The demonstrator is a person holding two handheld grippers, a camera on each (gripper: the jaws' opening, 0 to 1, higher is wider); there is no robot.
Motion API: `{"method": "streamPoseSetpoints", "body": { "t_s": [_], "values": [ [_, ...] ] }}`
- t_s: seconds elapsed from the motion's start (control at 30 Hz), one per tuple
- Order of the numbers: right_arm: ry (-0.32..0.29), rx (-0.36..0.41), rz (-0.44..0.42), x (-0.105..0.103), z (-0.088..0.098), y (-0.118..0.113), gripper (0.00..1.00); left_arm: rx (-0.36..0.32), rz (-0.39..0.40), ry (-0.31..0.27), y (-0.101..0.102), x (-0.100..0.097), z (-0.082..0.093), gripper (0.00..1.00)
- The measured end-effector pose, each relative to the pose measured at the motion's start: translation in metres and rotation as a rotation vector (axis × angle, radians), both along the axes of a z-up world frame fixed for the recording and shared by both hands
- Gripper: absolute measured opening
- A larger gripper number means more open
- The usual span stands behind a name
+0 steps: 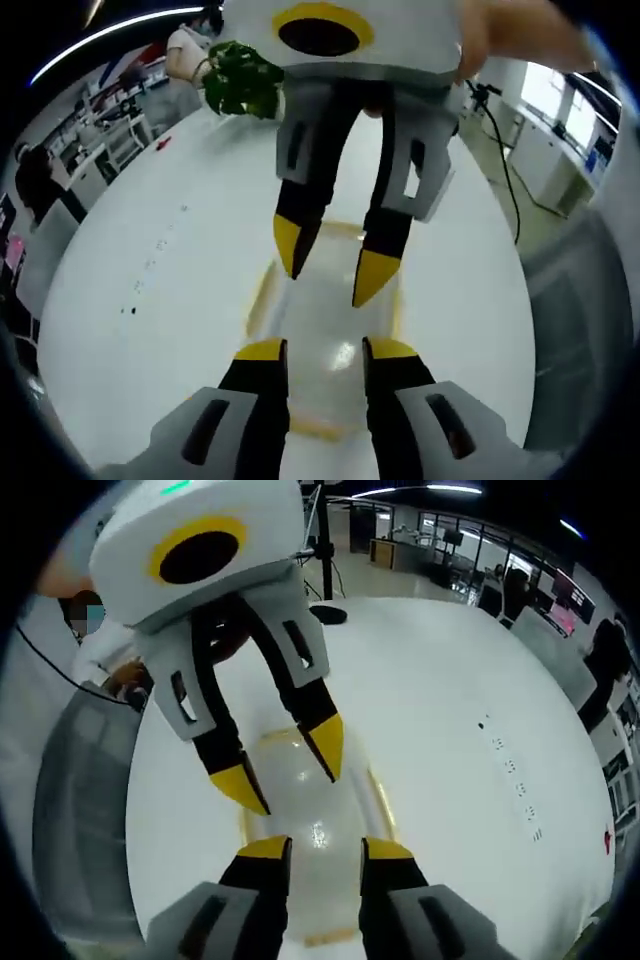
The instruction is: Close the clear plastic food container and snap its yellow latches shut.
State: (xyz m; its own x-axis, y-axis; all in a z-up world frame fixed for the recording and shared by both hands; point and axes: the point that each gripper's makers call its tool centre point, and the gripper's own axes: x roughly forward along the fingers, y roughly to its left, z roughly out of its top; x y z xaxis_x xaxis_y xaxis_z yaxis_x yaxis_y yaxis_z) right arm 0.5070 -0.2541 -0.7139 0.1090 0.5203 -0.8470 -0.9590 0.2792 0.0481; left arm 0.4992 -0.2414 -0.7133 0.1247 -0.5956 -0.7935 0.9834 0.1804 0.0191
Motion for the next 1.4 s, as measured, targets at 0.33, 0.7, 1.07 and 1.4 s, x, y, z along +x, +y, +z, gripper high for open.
{"method": "streamPoseSetpoints", "body": {
  "t_s": [0.33,0.7,1.07,1.4],
  "values": [
    [-0.011,0.007,0.005,0.01,-0.001,0.001,0.27,-0.023,0.003,0.018,-0.004,-0.007,0.0,0.28],
    [-0.014,0.007,0.023,0.015,-0.002,0.002,0.29,-0.031,0.015,-0.008,-0.003,-0.018,-0.004,0.36],
    [-0.037,0.024,0.032,0.028,0.004,0.011,0.32,-0.024,0.016,-0.019,-0.004,-0.019,-0.011,0.4],
    [-0.008,0.012,0.081,0.036,-0.006,0.018,0.39,-0.028,0.013,-0.03,-0.004,-0.021,-0.011,0.42]
  ]
}}
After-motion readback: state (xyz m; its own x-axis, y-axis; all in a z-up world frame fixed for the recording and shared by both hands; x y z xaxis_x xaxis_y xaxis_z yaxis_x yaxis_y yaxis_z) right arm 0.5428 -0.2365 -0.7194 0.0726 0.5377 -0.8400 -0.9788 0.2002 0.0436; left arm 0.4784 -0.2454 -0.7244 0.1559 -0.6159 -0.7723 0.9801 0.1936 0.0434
